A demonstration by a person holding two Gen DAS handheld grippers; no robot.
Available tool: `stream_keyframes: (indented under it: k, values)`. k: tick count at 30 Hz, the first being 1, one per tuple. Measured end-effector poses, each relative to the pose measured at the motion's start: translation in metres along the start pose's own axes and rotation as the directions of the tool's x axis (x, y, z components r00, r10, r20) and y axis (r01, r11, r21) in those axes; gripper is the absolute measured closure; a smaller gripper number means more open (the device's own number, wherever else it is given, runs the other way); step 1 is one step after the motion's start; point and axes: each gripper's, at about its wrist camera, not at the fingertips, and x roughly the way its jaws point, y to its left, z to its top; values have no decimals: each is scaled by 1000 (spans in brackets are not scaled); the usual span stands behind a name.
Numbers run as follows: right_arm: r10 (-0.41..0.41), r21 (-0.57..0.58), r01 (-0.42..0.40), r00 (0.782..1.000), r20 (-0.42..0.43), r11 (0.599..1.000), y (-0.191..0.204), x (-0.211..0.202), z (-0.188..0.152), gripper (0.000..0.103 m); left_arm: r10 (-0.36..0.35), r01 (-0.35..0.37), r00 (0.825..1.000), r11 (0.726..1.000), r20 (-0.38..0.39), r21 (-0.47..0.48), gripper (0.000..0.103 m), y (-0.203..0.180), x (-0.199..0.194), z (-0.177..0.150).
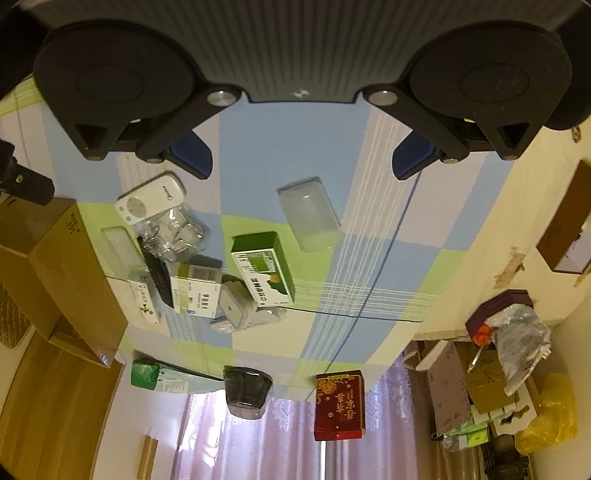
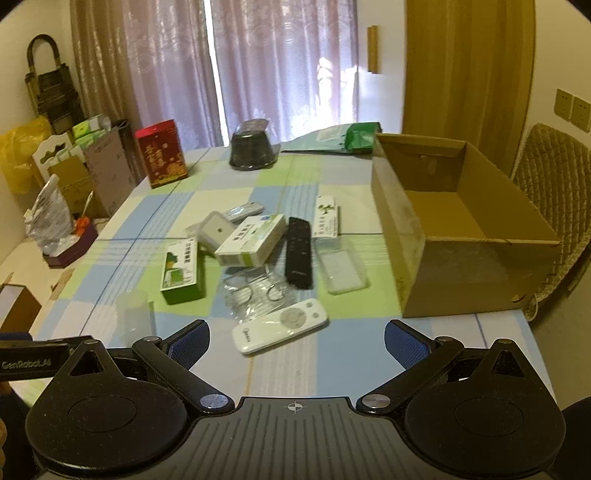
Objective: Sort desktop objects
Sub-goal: 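Move the left tool toward the clear cup while the right tool approaches the white remote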
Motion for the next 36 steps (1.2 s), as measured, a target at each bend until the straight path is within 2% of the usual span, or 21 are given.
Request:
stream_keyframes:
  k: [3, 5, 9, 12, 36]
  values:
    - [-36, -36, 36, 999, 11, 999, 13, -2, -4, 0, -34, 33, 999, 999, -25, -11, 1, 3, 1, 1]
    - [-54, -53, 55, 998, 18, 997, 20, -4, -6, 0, -79, 78, 996, 996, -30, -43, 1, 21, 1, -3]
    - [9, -4, -9, 1000, -12, 1000, 1, 0, -4, 0, -11, 11, 999, 1000, -34, 3, 1, 4, 3, -3]
    - [23, -2, -24, 999, -42, 1000, -2, 5, 1, 0, -10, 10, 999, 1000, -37, 3, 1, 0, 3, -3]
    - [16, -11, -17, 998, -54, 1000, -2, 6, -3, 0, -20, 20, 999, 1000, -41, 0, 1, -2, 2, -3]
